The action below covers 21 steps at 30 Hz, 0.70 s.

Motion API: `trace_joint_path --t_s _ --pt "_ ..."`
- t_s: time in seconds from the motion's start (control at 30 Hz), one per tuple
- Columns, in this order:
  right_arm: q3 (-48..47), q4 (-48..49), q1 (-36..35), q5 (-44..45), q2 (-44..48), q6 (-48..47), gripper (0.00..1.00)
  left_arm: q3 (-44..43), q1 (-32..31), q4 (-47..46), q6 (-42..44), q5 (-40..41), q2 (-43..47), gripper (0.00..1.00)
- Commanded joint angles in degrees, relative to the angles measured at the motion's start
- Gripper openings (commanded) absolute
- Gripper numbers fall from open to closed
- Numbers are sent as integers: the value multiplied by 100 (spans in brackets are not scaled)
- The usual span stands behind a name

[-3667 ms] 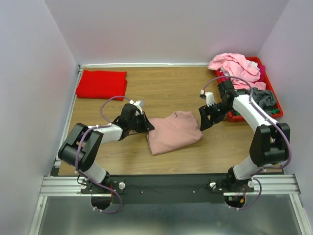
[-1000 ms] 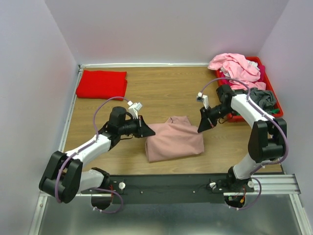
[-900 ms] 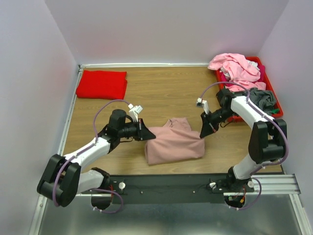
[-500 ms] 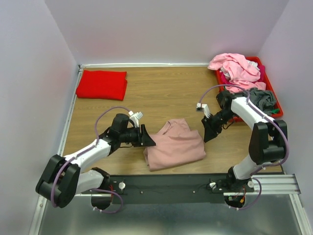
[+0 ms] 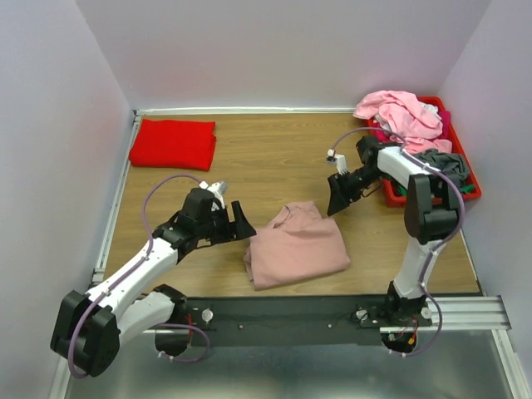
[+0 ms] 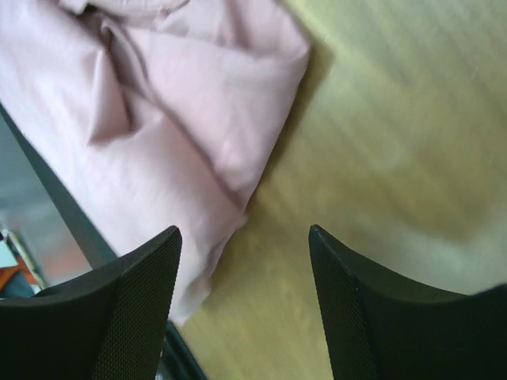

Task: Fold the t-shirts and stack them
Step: Fold the tshirt

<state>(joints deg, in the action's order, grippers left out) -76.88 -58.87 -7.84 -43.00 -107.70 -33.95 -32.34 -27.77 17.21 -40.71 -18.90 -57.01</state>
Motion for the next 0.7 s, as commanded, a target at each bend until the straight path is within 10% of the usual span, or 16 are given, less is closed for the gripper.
trace_joint_path --t_s 0.0,0.33,0.43,0.57,0.67 --pt "-485 324 -191 -551 -760 451 73 227 8 222 -226 222 164 88" --pt "-934 789 -675 -358 -1526 1127 65 326 0 -1378 54 -1116 -1503 90" --pt "-978 886 -693 -323 -1648 1242 54 106 0 -1694 45 -1169 -2004 75" --pt "-1240 886 -693 -402 -1833 1347 16 -342 8 -1994 150 -1222 -2594 13" --pt "-1696 965 -667 -218 -1921 1470 1 -826 219 -1950 326 -1056 -2946 8"
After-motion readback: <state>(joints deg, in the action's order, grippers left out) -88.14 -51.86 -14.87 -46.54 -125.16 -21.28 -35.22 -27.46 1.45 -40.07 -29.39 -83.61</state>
